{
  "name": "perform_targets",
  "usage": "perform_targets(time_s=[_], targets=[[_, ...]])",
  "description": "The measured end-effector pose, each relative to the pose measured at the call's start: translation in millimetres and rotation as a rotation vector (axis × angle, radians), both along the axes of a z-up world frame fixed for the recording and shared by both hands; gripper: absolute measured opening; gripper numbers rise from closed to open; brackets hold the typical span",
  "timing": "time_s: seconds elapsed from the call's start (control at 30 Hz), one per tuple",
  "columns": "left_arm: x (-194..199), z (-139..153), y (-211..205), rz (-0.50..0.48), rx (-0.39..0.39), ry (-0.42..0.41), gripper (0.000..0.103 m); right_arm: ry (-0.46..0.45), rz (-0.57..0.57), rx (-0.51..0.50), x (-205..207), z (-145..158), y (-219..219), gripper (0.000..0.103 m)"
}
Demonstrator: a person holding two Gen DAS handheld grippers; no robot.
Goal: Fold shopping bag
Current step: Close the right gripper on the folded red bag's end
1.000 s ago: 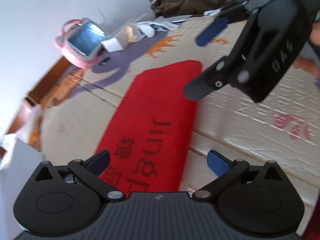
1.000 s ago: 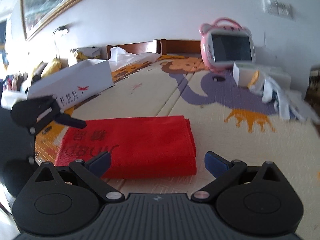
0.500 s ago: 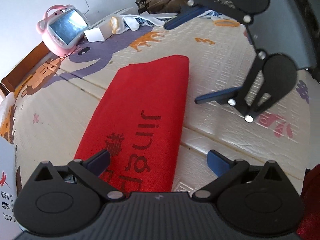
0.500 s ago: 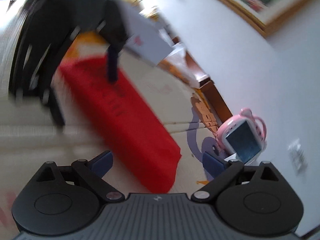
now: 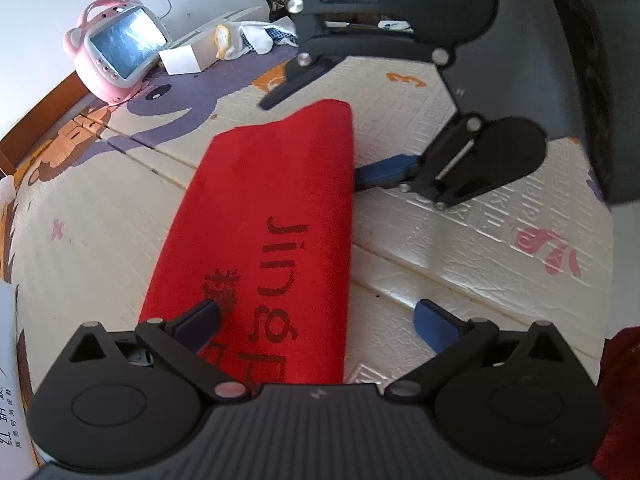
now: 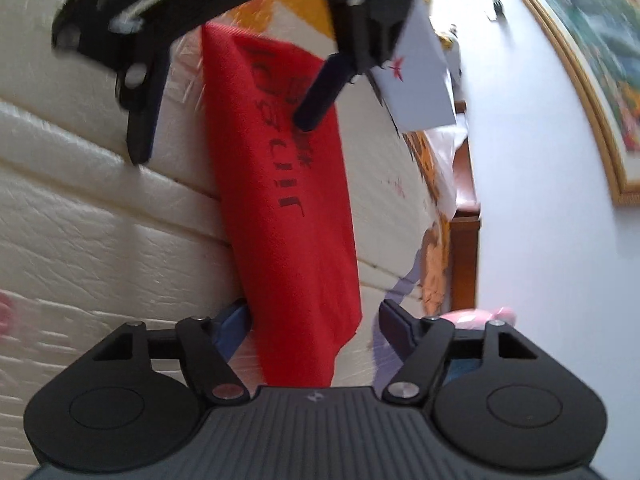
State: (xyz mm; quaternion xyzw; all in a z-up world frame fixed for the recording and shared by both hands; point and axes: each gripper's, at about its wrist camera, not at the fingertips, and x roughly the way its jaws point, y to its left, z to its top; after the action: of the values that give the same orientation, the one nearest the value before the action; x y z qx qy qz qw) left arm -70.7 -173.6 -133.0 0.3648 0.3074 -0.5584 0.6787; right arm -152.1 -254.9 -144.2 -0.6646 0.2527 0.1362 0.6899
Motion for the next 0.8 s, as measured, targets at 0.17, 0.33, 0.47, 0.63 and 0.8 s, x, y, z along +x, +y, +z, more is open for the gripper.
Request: perform_targets(time_s=[0.17, 0.33, 0.47, 0.63, 0.8], targets=[[2.3, -0.4, -0.5, -0.002, 0.001, 0.010, 0.103, -0.011, 0.052, -0.023, 1.3, -5.8, -1.6, 0.049], [2.6, -0.1, 0.1, -0.002, 0.000, 0.014, 0.103, 0.025, 0.055, -0.044, 3.7, -14.8, -1.8, 0.027], [2.8, 0.7, 1.8, 0.001, -0.004, 0.014, 0.103, 0.047, 0.054, -0.058, 9.9, -13.9, 3.0, 0.021], [-2.9, 4.4, 9.3, 0.037, -0.020, -0.053, 0.103, 0.007, 0.029, 0.018, 12.4, -16.1, 2.0, 0.015], [-17.0, 1.9, 17.6, 0.204, -0.039, -0.336, 0.103, -0.007, -0.015, 0.097, 12.7, -11.2, 4.3, 0.015]])
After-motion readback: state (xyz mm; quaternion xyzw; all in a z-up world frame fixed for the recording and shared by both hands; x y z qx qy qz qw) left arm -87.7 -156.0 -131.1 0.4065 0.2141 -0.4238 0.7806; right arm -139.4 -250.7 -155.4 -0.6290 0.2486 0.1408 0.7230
